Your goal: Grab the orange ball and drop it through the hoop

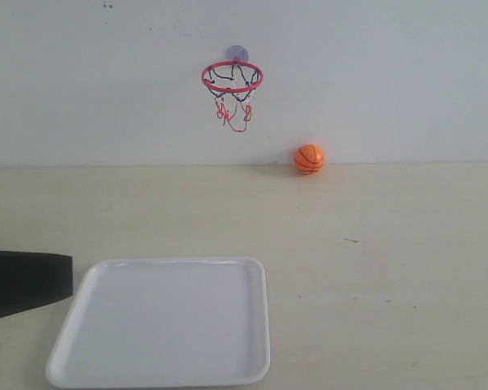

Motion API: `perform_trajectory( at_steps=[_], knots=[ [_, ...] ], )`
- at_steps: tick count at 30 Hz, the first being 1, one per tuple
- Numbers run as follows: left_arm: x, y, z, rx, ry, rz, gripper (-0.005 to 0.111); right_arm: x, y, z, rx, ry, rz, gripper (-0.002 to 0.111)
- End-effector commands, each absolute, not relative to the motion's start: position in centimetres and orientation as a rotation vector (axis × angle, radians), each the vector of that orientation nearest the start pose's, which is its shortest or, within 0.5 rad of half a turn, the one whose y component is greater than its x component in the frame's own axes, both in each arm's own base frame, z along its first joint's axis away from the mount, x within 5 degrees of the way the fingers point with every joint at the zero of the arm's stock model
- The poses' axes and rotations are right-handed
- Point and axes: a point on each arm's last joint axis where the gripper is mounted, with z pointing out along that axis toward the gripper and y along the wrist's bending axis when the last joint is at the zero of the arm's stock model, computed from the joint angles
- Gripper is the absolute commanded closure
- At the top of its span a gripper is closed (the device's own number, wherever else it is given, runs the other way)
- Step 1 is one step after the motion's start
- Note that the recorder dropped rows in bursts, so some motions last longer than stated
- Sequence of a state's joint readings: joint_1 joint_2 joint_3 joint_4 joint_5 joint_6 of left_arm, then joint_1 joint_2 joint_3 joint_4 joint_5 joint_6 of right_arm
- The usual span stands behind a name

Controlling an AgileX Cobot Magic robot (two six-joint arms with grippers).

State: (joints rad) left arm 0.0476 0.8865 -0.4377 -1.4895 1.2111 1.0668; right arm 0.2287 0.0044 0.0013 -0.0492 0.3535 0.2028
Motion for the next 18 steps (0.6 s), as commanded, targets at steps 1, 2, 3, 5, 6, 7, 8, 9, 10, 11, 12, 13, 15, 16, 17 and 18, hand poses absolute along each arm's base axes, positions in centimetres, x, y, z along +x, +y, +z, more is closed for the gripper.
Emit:
perform_trajectory(
  at_steps=[1,2,3,5,6,7,8,9,10,11,12,13,15,16,17,18],
  knots=[
    [12.0,-8.0,28.5,0.414,1.935,-1.405,0.103,5.3,1.1,18.2,-0.064,1.83,0.249,0.108],
    [12.0,-8.0,28.5,0.414,1.935,-1.405,0.103,5.3,1.1,18.2,-0.064,1.83,0.249,0.108],
    [12.0,-8.0,28.5,0.416,1.937,-1.404,0.103,5.3,1.1,18.2,-0.064,1.83,0.249,0.108],
    [11.7,-8.0,28.6,0.436,1.936,-1.395,0.103,5.3,1.1,18.2,-0.064,1.83,0.249,0.108],
    [11.5,-8.0,28.7,0.442,1.928,-1.39,0.103,5.3,1.1,18.2,-0.064,1.83,0.249,0.108],
    [11.2,-8.1,29.0,0.454,1.908,-1.38,0.103,5.3,1.1,18.2,-0.064,1.83,0.249,0.108],
    [10.7,-8.1,29.3,0.462,1.877,-1.375,0.103,5.3,1.1,18.2,-0.064,1.83,0.249,0.108],
    [10.5,-8.0,29.7,0.454,1.852,-1.354,0.103,5.3,1.1,18.2,-0.064,1.83,0.249,0.108],
    [10.4,-7.8,30.0,0.421,1.826,-1.292,0.103,5.3,1.1,18.2,-0.064,1.83,0.249,0.108],
    [10.3,-7.5,30.3,0.385,1.801,-1.212,0.103,5.3,1.1,18.2,-0.064,1.83,0.249,0.108],
    [10.1,-7.3,30.6,0.361,1.77,-1.139,0.103,5.3,1.1,18.2,-0.064,1.83,0.249,0.108],
    [9.9,-6.9,30.7,0.319,1.743,-1.06,0.103,5.3,1.1,18.2,-0.064,1.83,0.249,0.108],
    [9.6,-6.2,31.0,0.208,1.698,-0.97,0.103,5.3,1.1,18.2,-0.064,1.83,0.249,0.108],
    [9.4,-5.8,31.1,0.132,1.665,-0.956,0.103,5.3,1.1,18.2,-0.064,1.83,0.249,0.108],
    [9.1,-5.4,31.3,0.053,1.629,-0.945,0.103,5.3,1.1,18.2,-0.064,1.83,0.249,0.108],
    [9.0,-5.1,31.3,-0.002,1.599,-0.937,0.103,5.3,1.1,18.2,-0.064,1.83,0.249,0.108]
  ],
)
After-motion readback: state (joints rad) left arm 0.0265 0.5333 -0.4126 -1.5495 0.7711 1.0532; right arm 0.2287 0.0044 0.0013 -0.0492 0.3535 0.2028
